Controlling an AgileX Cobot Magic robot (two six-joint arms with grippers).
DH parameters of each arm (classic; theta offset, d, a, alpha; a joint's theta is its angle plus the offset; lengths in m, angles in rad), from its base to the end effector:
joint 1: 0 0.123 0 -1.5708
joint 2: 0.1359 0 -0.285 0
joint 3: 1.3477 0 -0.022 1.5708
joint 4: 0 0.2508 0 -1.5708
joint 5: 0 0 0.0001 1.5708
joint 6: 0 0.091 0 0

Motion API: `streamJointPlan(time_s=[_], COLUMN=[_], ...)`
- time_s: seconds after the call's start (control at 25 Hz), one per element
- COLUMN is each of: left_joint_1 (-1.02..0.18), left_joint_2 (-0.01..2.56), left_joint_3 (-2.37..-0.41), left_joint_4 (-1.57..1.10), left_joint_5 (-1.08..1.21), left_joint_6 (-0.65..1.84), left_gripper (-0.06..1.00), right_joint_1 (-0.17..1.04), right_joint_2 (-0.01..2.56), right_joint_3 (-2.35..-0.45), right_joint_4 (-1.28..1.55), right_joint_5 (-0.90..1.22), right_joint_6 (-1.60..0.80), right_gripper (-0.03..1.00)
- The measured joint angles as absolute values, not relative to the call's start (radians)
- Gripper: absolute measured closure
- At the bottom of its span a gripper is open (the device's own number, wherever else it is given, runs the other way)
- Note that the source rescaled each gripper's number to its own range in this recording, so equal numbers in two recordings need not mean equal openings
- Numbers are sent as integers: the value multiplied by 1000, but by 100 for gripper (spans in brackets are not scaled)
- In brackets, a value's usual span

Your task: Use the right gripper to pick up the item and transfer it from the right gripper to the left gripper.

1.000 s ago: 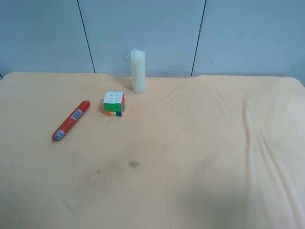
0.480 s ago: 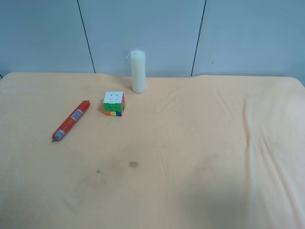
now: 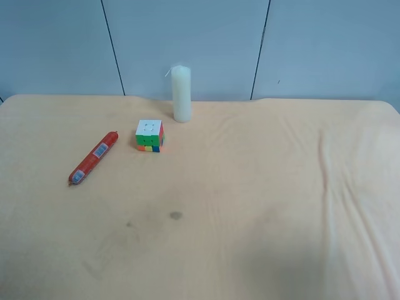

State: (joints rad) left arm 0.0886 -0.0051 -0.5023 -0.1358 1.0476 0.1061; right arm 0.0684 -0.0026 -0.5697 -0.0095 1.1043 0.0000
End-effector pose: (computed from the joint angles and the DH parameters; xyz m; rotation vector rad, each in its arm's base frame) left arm -0.0048 -0.0111 0.2796 0.0234 2.0165 -0.0383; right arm -0.0156 -0.0018 0.2927 -0.0678 2.0146 0.0322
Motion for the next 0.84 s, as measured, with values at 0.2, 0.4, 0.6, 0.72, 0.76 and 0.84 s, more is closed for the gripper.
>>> streamJointPlan(time_s=[0.2, 0.4, 0.6, 0.72, 0.76, 0.84], left_joint_1=[89, 89, 89, 89, 89, 89], left_joint_2=[-5, -5, -5, -5, -5, -5], left_joint_3=[-502, -502, -502, -502, -502, -502], left_joint_4=[-136, -136, -136, -136, -136, -136], left_joint_5=[1048, 1048, 1048, 1048, 1048, 1048], left_joint_6=[106, 106, 106, 106, 106, 106], left_gripper=[-5, -5, -5, -5, -5, -5], right_joint_1=[68, 68, 68, 68, 68, 68], right_joint_2=[-3, -3, -3, -3, -3, -3], right_joint_3=[-570, -570, -570, -570, -570, -570], right_joint_4=[-9, -9, -9, -9, -9, -9], right_joint_5=[1104, 1104, 1104, 1104, 1104, 1104], right_joint_6=[0, 0, 0, 0, 0, 0], right_gripper=[-2, -2, -2, -2, -2, -2])
